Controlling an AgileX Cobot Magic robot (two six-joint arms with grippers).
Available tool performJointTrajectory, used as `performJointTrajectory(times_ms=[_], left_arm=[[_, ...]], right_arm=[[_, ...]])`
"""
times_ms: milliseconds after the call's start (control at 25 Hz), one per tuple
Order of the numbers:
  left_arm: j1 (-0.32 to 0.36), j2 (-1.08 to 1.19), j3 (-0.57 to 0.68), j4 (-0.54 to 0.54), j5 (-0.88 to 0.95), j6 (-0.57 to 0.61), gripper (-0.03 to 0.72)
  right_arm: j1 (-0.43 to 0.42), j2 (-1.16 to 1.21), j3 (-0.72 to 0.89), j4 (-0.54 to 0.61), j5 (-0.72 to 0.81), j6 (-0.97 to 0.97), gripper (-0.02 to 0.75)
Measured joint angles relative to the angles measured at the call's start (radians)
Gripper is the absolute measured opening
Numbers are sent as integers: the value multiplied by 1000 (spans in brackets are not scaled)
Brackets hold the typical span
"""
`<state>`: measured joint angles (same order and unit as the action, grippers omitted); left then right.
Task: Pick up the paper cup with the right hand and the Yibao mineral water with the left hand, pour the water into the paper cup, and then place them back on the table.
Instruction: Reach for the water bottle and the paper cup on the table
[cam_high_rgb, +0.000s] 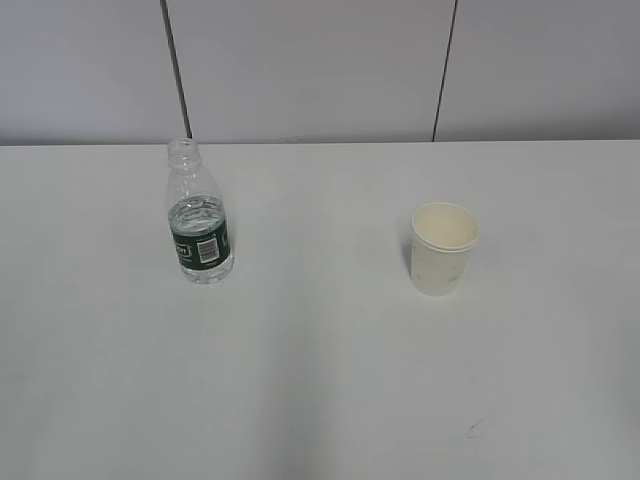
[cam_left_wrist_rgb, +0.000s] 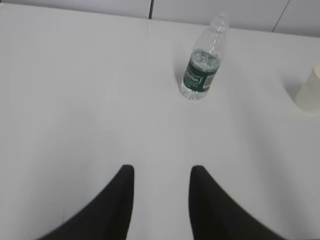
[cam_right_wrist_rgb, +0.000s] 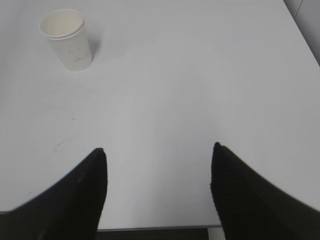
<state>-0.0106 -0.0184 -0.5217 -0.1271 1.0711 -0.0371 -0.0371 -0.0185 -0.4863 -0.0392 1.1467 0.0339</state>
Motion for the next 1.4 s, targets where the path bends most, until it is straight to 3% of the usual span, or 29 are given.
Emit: performJointTrajectory(times_ms=[240, 560, 1400], left_arm=[[0, 0, -4, 0, -178, 4, 241], [0, 122, -4, 0, -421, 107, 241], [0, 707, 29, -10, -1013, 190, 241]], right_arm=[[0, 0, 0, 0, 0, 0, 513], [0, 0, -22, 0, -72, 0, 513], [0, 404, 38, 0, -804, 0, 513]])
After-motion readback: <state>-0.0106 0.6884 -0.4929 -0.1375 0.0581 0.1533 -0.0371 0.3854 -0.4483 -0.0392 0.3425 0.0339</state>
